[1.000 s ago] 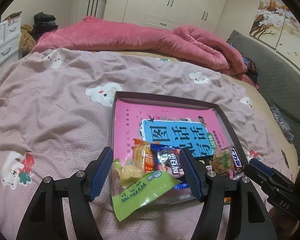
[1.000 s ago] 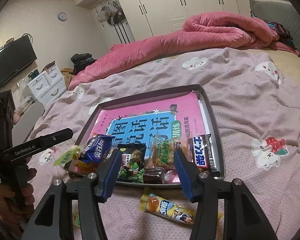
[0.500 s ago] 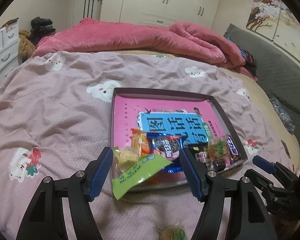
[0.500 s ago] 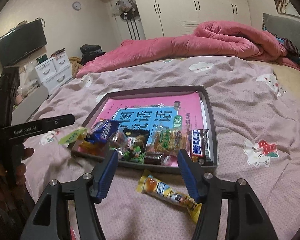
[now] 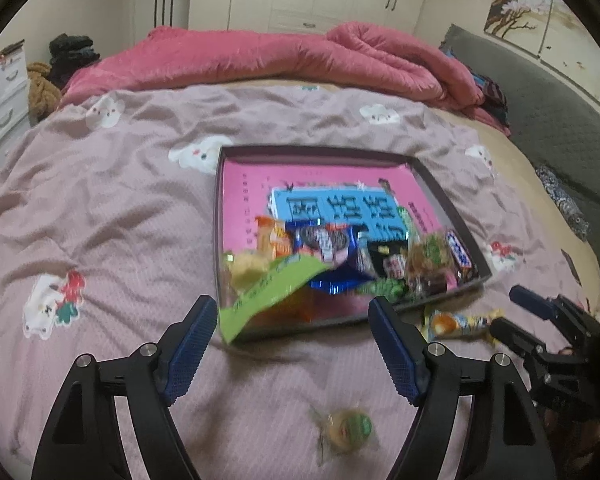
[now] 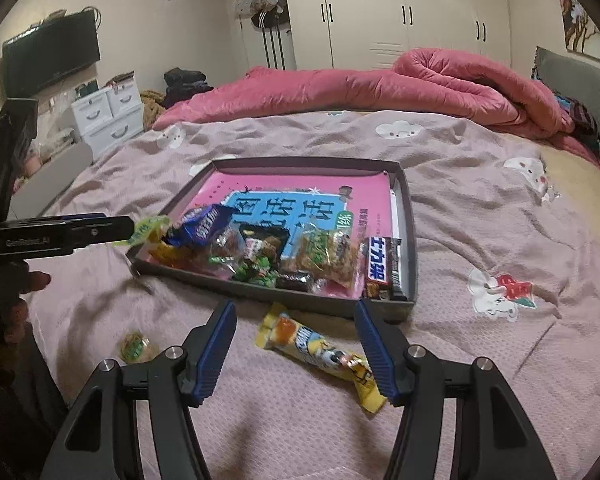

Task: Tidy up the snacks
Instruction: 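Withdraw both tools toward the round milk-tablet pack and yellow stick snack, then grasp the round milk-tablet pack with the left tool while the right tool grasps the yellow stick snack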

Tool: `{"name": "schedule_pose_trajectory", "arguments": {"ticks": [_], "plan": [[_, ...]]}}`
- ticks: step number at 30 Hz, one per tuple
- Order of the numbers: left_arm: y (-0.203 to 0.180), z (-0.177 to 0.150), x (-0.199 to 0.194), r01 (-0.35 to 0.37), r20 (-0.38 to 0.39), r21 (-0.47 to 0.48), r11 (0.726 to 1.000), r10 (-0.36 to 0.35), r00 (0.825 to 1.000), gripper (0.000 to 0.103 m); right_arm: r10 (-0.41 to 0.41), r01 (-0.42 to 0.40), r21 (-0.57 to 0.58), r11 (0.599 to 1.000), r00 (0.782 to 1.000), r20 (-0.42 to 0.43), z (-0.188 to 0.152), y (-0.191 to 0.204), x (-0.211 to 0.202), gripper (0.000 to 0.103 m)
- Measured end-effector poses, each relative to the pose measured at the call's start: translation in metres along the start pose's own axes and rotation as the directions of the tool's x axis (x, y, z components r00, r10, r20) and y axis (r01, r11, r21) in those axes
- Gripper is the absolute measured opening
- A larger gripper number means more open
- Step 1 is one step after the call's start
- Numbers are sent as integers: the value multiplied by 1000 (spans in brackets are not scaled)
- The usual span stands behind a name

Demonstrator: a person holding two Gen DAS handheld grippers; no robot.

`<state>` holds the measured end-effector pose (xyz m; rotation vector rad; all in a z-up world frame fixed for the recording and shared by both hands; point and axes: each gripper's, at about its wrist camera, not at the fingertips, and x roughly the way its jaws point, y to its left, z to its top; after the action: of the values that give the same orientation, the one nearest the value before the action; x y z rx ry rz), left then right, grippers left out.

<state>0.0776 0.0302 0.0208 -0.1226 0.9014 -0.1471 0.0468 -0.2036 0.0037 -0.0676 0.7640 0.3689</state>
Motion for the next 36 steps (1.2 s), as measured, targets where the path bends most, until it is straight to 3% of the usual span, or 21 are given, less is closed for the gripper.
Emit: {"name": "schedule_pose_trajectory", "arguments": {"ticks": [16, 27, 36], "plan": [[-33, -61, 24, 46, -192, 80, 996, -30, 981, 79, -47, 42, -86, 995, 997, -57, -12, 3, 8, 61], [-55, -76, 36, 46, -240, 119, 992, -16, 971, 79, -123, 94, -215, 972, 984, -127, -21, 3, 33, 61], [-51, -77, 43, 60, -253, 81, 995, -37, 967, 80, -215, 136, -416, 899, 965, -150, -28, 17, 60, 58]]}}
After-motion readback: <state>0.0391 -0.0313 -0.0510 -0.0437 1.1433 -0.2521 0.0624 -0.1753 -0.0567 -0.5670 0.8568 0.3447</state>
